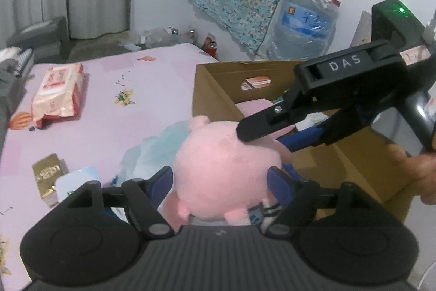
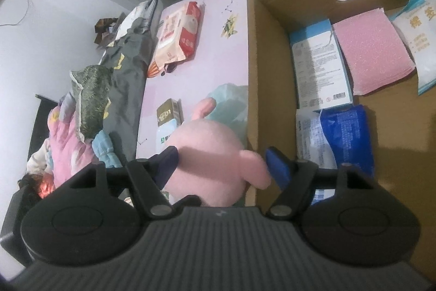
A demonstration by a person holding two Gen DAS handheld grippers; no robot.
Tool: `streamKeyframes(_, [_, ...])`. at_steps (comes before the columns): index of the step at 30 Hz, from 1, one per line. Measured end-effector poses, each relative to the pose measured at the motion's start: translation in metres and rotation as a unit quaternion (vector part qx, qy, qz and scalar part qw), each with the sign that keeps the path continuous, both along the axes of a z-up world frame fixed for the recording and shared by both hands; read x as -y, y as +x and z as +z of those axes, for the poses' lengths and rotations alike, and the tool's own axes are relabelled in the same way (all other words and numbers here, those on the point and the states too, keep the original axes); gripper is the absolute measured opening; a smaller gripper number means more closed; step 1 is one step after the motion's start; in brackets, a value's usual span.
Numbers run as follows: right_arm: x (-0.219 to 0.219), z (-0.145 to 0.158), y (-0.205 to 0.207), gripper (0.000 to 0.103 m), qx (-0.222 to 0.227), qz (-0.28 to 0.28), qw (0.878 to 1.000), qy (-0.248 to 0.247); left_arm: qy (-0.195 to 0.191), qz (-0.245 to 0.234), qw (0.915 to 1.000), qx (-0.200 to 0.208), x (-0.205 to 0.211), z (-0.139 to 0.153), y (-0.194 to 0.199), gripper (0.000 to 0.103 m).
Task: Organize soft objects
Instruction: 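Carry the pink plush toy with the right gripper over the cardboard box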
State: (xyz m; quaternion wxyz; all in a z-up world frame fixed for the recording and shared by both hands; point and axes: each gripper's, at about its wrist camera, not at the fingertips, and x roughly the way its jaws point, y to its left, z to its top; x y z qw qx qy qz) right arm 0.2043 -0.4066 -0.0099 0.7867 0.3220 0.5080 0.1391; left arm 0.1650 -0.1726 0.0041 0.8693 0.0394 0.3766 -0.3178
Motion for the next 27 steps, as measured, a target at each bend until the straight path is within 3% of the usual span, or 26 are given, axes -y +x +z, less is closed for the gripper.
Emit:
streamKeyframes(5, [-0.006,0.004,-0.004,0.073,0.007,0.005,1.000,-0.007,-0.008,0.000,0.9999,-0.006,-0.001,-0.004,0.000,0.078])
streamKeyframes(14, [-0.011,0.016,-0.019,0.072,0.030,0.007,0.999,-0.013,-0.017,0.009,0.9998,0.010,0.003,0.013,-0.014,0.077])
streamKeyframes(21, [0.004,0.019,-0.036,0.071,0.040,-0.016,0.998,0.038,-0.005,0.018,0.9989,0.042,0.014,0.034,-0.033,0.077])
streamKeyframes(27, [0.016,0.041,-0.049,0.071,0.070,-0.021,0.996,0.059,-0.005,0.022,0.9975,0.067,0.027,0.062,-0.041,0.077])
